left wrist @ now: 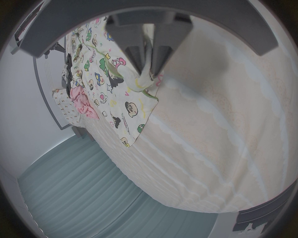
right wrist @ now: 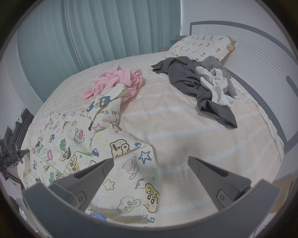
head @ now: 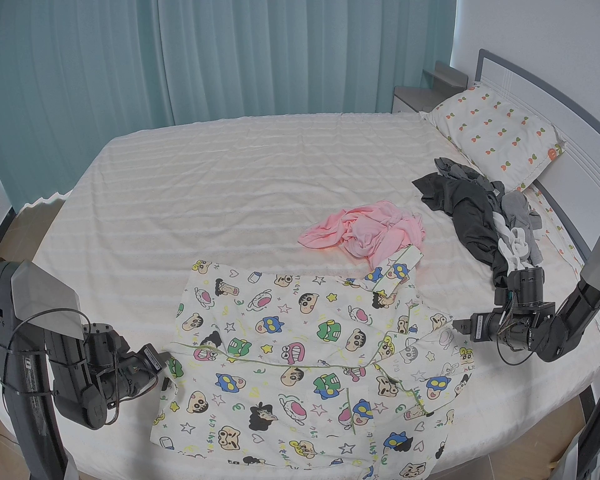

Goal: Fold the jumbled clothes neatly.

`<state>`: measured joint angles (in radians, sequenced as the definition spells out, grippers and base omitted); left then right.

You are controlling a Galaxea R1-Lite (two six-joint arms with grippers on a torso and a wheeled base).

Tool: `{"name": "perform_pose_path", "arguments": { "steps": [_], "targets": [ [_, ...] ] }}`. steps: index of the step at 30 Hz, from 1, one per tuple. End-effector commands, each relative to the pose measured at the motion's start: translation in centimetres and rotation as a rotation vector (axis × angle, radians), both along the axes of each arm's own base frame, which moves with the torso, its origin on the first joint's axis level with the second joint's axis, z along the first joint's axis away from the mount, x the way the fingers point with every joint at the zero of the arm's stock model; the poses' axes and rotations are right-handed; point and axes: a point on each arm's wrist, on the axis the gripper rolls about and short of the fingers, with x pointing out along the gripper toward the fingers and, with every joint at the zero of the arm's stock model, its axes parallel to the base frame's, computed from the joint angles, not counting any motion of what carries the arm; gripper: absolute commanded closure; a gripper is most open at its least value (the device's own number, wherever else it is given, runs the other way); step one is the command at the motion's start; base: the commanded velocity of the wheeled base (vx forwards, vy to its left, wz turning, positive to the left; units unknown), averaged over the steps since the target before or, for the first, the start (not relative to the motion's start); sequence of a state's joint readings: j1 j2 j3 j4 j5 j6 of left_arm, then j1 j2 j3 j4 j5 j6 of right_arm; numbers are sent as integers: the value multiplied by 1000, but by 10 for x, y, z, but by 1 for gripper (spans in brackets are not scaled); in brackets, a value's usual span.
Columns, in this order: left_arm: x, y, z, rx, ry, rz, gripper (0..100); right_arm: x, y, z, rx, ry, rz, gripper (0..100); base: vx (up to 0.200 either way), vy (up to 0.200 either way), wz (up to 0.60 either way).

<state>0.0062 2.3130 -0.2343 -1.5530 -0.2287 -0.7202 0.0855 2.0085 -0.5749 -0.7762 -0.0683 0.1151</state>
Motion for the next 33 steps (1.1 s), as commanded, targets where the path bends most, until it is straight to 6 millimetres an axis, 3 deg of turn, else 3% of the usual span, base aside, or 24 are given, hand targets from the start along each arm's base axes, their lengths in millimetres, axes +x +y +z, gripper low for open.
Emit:
{"name": "perform_pose_path", "arguments": {
  "steps": [1,8,14,19,33],
  "targets": [
    [6,3,-6,3,-2,10,0,0,0,-1,-1,4,0,0,0,0,0],
    [3,5,-3,6,-4,12,0,0,0,-2,-1,5,0,0,0,0,0],
    [-28,3,5,119,16,-160,0,0,0,-1,-1,5,0,0,0,0,0],
    [-55,2,-1,285,70,-304,0,0,1,-2,-1,8,1,0,0,0,0],
    [-79,17,-17,437,266,-475,0,-1,2,-3,-2,13,8,0,0,0,0]
  ]
}}
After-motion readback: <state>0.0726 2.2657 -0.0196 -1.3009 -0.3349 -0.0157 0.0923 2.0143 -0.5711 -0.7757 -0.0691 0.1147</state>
